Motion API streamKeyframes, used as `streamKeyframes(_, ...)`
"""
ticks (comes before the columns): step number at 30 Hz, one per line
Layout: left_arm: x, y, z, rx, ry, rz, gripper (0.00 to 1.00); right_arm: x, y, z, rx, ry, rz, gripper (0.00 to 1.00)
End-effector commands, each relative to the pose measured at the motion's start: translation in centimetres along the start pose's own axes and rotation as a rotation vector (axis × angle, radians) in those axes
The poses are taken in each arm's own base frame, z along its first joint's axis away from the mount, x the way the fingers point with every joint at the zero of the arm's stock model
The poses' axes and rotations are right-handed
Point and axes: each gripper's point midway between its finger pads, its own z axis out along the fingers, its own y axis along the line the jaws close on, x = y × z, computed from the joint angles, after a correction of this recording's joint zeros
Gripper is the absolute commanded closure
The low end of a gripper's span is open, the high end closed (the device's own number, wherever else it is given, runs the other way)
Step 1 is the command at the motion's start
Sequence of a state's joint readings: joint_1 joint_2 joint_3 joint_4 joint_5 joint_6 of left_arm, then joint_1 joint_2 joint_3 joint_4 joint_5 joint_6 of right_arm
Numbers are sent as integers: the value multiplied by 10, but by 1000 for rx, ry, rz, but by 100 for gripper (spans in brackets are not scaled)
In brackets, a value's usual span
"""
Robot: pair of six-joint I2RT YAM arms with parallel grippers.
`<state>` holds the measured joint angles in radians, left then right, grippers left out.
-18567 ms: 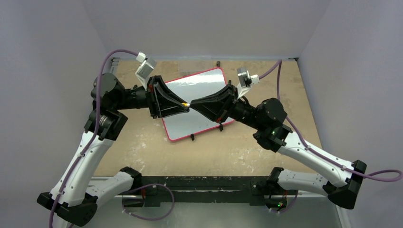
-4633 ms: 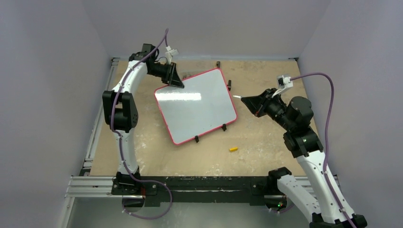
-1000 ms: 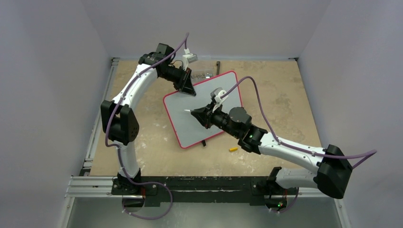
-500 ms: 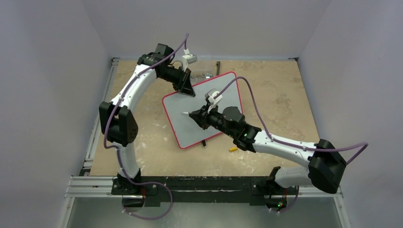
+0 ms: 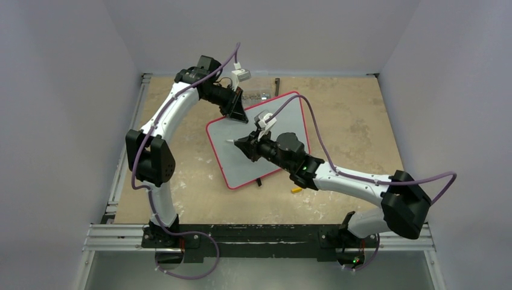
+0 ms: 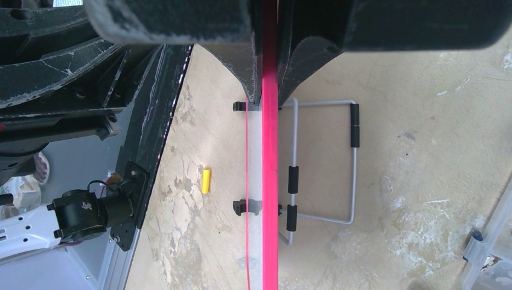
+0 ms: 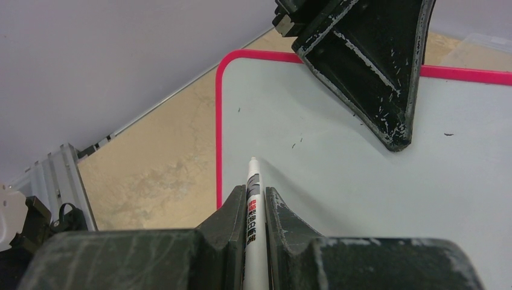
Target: Write a sentence on the whiteboard
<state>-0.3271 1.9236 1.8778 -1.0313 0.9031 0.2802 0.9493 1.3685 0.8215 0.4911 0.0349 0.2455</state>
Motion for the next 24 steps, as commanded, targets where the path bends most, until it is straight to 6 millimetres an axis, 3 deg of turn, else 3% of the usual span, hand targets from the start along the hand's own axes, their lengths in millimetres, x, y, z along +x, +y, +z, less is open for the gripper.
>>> streamKeyframes(1,3,23,4,-104,41,143,100,-45,14,8,-36,-131,-5,100)
streamKeyframes(16,0,20,5,-81,29,141,100,-55,-5,18,80,-190,10,100)
streamKeyframes(24,0,20,7,-76,31,139,100,-47,-6,29,81,-162,11,100)
